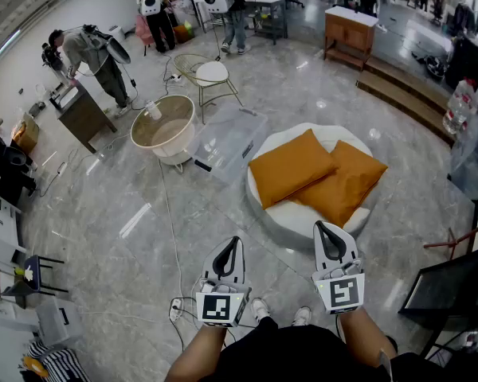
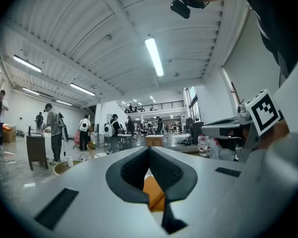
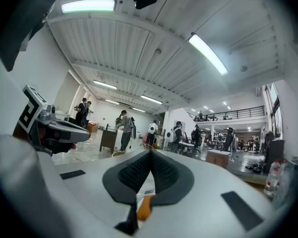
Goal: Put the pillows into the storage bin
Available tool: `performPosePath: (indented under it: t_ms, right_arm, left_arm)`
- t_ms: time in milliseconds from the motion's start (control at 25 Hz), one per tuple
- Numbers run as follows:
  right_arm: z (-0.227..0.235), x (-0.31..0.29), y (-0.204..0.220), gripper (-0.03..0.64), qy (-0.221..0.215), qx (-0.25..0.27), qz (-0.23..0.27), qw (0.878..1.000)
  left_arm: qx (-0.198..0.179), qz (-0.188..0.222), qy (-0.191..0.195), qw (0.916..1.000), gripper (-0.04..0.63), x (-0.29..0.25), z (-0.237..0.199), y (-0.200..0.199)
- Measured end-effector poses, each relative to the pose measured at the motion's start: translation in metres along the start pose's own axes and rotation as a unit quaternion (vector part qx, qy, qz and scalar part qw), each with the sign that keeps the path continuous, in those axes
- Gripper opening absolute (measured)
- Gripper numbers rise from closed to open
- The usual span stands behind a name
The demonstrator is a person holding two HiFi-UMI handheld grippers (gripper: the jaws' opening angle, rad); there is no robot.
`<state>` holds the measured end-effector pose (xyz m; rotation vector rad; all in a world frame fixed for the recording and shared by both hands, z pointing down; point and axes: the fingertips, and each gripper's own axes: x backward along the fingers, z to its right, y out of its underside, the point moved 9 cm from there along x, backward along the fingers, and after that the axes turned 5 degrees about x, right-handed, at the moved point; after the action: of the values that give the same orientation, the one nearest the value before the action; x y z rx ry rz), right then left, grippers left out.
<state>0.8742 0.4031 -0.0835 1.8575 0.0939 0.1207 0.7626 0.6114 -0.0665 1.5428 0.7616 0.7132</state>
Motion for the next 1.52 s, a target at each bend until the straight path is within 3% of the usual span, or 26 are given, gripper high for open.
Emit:
performPosePath:
  t_ms: [120,280,840,960,1120,1240,1400,1520]
  right_arm:
    - [-0.006,-0.007,0.003,0.012,-0.004,-0.001,-0.027,1.0]
    - [-0.01,-0.018,0.001,0.012,0.001,0.006,0.003,1.0]
    - [-0.054,-0.064,-0.006,0.015,0.011,-0.01,-0.006,1.0]
    - [-0.063,-0.074,-0.001,0.017,0.013,0.005,-0.037,0.999]
    - [-0.081,-0.095,-0.009,0.017,0.026,-0.013,0.005,1.0]
    - [-0.086,-0.111,-0.007,0.017,0.026,-0.016,0.003,1.0]
    - [-0.083,-0.135,-0.004,0.017,0.023,-0.013,0.001,1.0]
    - [-0.075,-0.161,0.006,0.017,0.019,-0.008,0.009,1.0]
  left_arm:
    - [-0.015,-0.015,0.004,0.9998,0.014,0.0,-0.01,0.009]
    - [-0.029,-0.036,0.008,0.9989,0.014,-0.002,-0.019,0.011]
    - [-0.021,-0.028,0.028,0.999,0.014,-0.005,-0.081,0.011]
    - [-0.014,-0.018,0.032,0.9992,0.014,-0.009,-0.099,0.012]
    - [-0.002,-0.003,0.035,0.9994,0.014,-0.011,-0.126,0.011]
    - [-0.014,-0.031,0.035,0.9988,0.014,-0.016,-0.14,0.014]
    - [-0.027,-0.037,0.04,0.9981,0.014,-0.033,-0.153,0.015]
    - [-0.001,-0.018,0.047,0.9987,0.014,-0.059,-0.16,0.017]
